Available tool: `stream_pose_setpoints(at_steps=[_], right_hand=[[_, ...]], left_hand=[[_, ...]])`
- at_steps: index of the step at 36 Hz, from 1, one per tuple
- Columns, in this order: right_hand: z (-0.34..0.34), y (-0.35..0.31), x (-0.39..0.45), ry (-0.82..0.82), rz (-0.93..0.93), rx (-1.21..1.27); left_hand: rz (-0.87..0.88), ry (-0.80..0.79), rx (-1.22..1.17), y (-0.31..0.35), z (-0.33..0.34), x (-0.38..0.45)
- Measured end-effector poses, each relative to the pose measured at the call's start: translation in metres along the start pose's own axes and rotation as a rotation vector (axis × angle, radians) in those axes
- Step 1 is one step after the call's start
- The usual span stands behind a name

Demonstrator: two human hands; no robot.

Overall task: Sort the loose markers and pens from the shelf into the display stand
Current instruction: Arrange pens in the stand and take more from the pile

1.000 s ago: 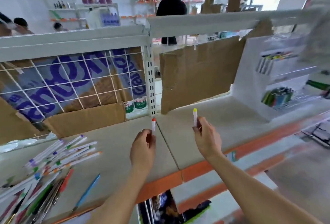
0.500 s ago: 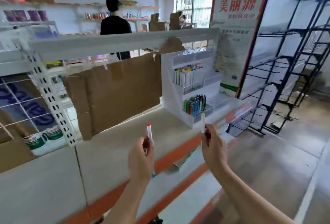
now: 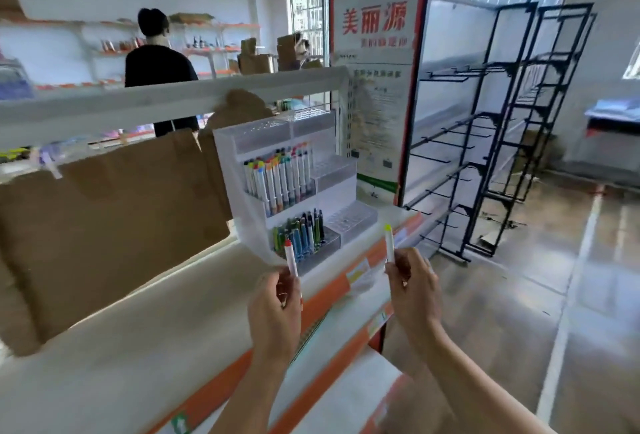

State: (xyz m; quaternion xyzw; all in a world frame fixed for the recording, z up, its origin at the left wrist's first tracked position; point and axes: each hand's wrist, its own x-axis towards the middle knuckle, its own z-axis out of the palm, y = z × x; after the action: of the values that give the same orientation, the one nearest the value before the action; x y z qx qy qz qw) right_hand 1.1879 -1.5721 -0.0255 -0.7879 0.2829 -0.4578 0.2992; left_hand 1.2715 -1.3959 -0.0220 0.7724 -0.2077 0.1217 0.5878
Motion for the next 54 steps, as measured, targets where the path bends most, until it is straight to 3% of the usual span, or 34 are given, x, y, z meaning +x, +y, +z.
stream_pose_setpoints(at_steps=[9, 19, 33, 43, 54], right_hand=[[0.037, 0.028, 0.089, 0.024, -0.053, -0.011], [0.092, 0.022, 0.174, -0.033, -0.038, 0.02], [0.157, 0.014, 0.293, -0.146, -0.284, 0.314], [0.196, 0.004, 0.334, -0.464, -0.399, 0.407], [0.226, 0.004, 0.334, -0.751, -0.407, 0.346]], left_hand=[[0.019, 0.004, -0.015, -0.009, 0.062, 0.077], [-0.022, 0.023, 0.143, -0.01, 0.097, 0.147], [-0.027, 0.189, 0.108, 0.006, 0.161, 0.197], [-0.031, 0.404, 0.291, 0.015, 0.194, 0.203], [-0.03, 0.453, 0.298, 0.021, 0.204, 0.207]])
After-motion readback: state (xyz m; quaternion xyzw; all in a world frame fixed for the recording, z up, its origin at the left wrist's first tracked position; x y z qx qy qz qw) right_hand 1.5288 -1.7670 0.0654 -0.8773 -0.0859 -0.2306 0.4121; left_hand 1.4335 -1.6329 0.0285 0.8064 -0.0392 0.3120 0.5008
